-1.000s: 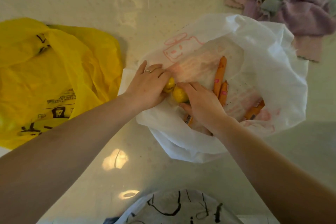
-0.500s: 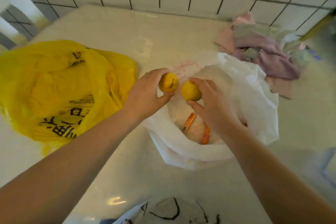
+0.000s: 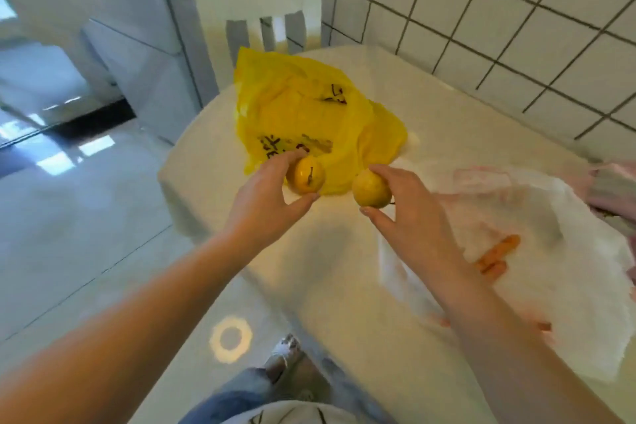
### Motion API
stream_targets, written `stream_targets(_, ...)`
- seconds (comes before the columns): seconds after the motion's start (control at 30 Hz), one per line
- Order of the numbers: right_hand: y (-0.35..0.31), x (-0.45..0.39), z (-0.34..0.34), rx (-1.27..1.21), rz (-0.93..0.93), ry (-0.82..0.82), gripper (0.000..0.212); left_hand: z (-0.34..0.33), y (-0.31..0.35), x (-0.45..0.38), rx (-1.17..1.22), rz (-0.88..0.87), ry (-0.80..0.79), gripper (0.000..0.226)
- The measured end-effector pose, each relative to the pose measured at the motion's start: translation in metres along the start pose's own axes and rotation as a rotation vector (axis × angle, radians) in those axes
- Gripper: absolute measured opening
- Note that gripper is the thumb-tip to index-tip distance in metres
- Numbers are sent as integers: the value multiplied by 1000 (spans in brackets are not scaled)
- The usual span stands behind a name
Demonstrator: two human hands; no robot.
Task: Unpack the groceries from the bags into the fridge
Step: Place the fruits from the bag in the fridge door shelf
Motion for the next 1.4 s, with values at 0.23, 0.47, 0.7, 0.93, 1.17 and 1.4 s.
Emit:
stream_targets(0.23, -96, -14, -82, -78, 183, -139, 57, 91, -88, 78, -75, 269, 144, 62)
stream_targets(0.47, -198, -42, -131, -38, 326, -159, 57, 177, -155, 107, -38, 374, 324, 64)
stream_targets(0.7, -324, -93, -206, -81, 419, -171, 58, 284, -254, 121, -32, 380, 386, 65)
stream_targets(0.93, -434, -149, -280, -135, 494, -171, 58, 391, -344, 121, -46, 391, 489, 65)
stream_targets(1.17, -510, -222, -346, -155, 567, -194, 60, 460, -424, 87, -22, 414, 559, 65)
stream_targets(1.4, -569, -348, -413, -209, 623, -156, 59, 527, -517, -3, 39, 399, 622, 64)
Point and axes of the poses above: each hand's wrist, its own x-axis away from the middle knuckle, its own z-axis out of the back of the hand, y = z × x, the point moved 6 cm from there along -x, towards the middle knuckle, and after that the axes turned 5 degrees about -x, right-handed, at the moved point
